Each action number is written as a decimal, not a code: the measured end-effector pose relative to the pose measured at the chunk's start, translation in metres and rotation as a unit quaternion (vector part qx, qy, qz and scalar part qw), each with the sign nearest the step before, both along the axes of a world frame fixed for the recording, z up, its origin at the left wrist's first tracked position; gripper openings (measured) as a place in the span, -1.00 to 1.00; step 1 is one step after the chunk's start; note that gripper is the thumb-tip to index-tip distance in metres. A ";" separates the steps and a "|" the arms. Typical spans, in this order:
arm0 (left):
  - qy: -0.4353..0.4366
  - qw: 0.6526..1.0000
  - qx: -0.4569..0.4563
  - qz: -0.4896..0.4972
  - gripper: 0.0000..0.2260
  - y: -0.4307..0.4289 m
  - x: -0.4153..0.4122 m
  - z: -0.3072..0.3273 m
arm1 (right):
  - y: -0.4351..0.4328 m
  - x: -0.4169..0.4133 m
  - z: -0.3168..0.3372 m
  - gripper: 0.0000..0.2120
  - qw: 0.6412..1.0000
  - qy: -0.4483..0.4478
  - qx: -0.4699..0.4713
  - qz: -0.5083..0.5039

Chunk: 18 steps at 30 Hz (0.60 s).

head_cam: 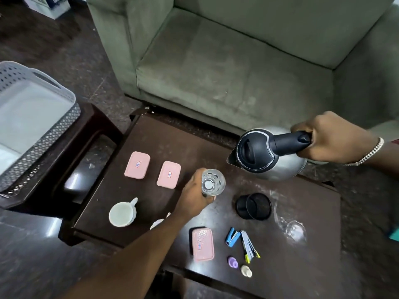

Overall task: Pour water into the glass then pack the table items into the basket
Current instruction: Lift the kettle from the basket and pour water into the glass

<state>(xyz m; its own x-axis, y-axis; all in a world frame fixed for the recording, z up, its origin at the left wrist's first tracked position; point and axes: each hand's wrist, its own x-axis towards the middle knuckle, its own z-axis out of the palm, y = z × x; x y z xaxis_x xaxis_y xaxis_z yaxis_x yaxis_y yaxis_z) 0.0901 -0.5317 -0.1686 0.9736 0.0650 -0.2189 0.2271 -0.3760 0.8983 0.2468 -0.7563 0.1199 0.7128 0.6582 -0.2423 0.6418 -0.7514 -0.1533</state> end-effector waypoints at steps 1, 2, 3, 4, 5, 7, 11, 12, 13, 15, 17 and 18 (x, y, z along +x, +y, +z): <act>0.000 1.000 0.003 -0.002 -0.27 -0.001 0.000 -0.002 | 0.001 -0.001 -0.004 -0.66 1.000 -0.005 -0.006 0.009; 0.001 1.000 0.006 -0.004 -0.27 -0.002 -0.001 -0.004 | 0.002 -0.003 -0.007 -0.64 1.000 -0.012 -0.011 0.017; 0.003 1.000 0.008 -0.005 -0.27 -0.002 -0.001 -0.006 | 0.002 -0.005 -0.011 -0.63 0.999 -0.017 -0.016 0.024; 0.006 1.000 0.009 -0.006 -0.28 -0.003 -0.001 -0.008 | 0.003 -0.006 -0.013 -0.64 0.999 -0.020 -0.021 0.028; 0.007 1.000 0.010 -0.005 -0.28 -0.003 -0.002 -0.009 | 0.004 -0.008 -0.016 -0.67 0.999 -0.024 -0.027 0.030; 0.007 1.000 0.012 -0.005 -0.28 -0.003 -0.001 -0.011 | 0.005 -0.010 -0.020 -0.76 0.998 -0.035 -0.043 0.037; 0.007 1.000 0.018 -0.011 -0.29 -0.003 0.004 -0.011 | 0.009 -0.015 -0.028 -0.78 0.995 -0.056 -0.066 0.049; 0.009 1.000 0.019 -0.014 -0.29 -0.003 0.005 -0.011 | 0.010 -0.016 -0.029 -0.77 0.994 -0.060 -0.072 0.048; 0.012 1.000 0.020 -0.016 -0.29 -0.002 0.006 -0.011 | 0.011 -0.017 -0.030 -0.75 0.994 -0.063 -0.077 0.049; 0.015 0.999 0.023 -0.020 -0.30 -0.001 0.007 -0.011 | 0.013 -0.019 -0.030 -0.73 0.993 -0.066 -0.087 0.053; 0.018 0.999 0.029 -0.021 -0.29 0.000 0.008 -0.010 | 0.014 -0.021 -0.028 -0.71 0.992 -0.071 -0.091 0.053; 0.020 0.999 0.031 -0.021 -0.28 0.001 0.008 -0.011 | 0.014 -0.022 -0.026 -0.70 0.992 -0.074 -0.092 0.052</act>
<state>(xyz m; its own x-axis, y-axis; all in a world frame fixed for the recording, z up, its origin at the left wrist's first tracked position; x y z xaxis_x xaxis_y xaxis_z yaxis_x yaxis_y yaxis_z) 0.0976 -0.5311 -0.1793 0.9664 0.0382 -0.2543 0.2446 -0.4415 0.8633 0.2252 -0.7425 0.0935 0.6806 0.6837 -0.2633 0.7220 -0.6870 0.0822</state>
